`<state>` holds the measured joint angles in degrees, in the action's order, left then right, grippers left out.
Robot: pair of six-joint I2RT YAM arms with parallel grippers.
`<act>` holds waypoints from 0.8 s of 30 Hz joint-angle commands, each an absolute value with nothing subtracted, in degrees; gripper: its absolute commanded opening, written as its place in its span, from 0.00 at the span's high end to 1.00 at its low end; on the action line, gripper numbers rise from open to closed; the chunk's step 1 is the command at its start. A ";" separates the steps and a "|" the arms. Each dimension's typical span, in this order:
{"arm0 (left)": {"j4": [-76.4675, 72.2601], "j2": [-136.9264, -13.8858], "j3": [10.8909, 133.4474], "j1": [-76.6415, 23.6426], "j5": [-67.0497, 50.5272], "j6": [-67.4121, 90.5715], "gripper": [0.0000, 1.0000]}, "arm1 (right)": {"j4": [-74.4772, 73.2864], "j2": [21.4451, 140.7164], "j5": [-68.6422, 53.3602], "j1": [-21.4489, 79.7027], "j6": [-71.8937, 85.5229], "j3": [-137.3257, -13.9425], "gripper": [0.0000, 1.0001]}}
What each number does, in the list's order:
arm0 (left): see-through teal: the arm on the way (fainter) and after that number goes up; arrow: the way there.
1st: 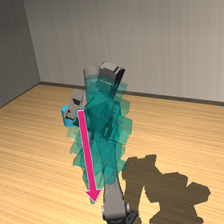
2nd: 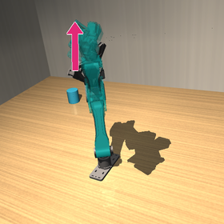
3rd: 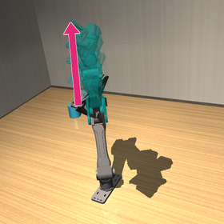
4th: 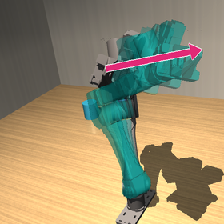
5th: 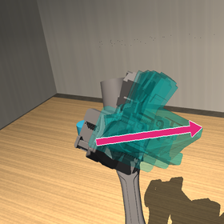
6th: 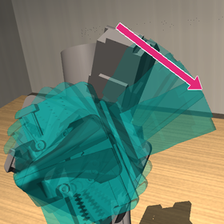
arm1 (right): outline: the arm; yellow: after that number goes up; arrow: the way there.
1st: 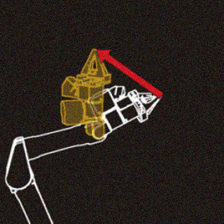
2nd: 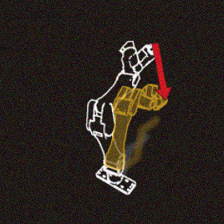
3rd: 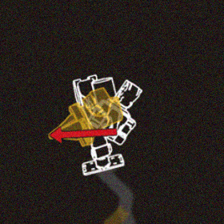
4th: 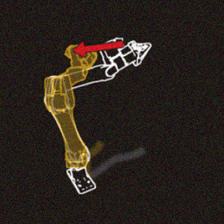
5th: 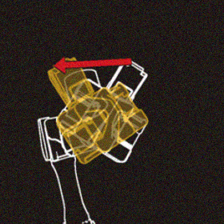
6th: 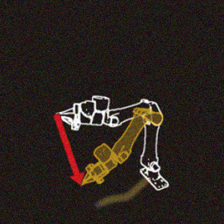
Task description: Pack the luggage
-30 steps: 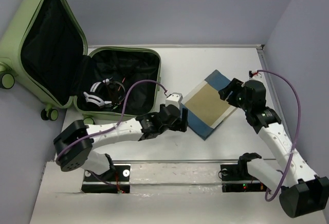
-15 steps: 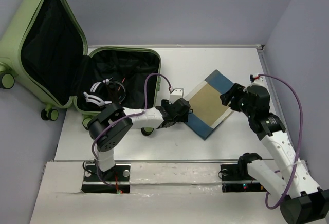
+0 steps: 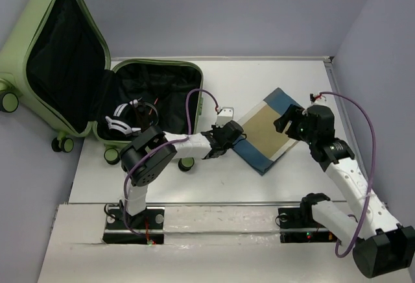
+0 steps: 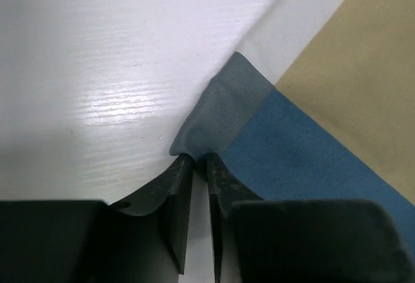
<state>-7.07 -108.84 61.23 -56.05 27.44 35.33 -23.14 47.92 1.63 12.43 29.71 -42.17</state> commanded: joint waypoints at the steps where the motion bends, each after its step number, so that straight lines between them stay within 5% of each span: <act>1: -7.21 -110.22 62.49 -55.02 30.93 33.84 0.83 | -19.86 53.25 5.78 11.69 28.13 -45.34 0.24; 3: -6.95 -109.60 62.40 -54.41 32.51 33.14 0.94 | -19.95 58.24 7.81 9.15 26.90 -46.84 0.18; 8: -7.03 -106.88 62.14 -53.44 34.53 31.30 0.94 | -18.90 70.97 7.99 -2.53 25.32 -52.19 0.15; 24: -13.27 -104.94 60.29 -50.54 30.68 28.48 0.94 | -18.28 98.43 10.74 -9.32 25.05 -60.12 0.08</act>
<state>-8.73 -109.32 61.41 -51.24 29.89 29.32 -19.99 96.95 12.05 -8.99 24.99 -57.17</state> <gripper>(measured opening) 0.069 0.934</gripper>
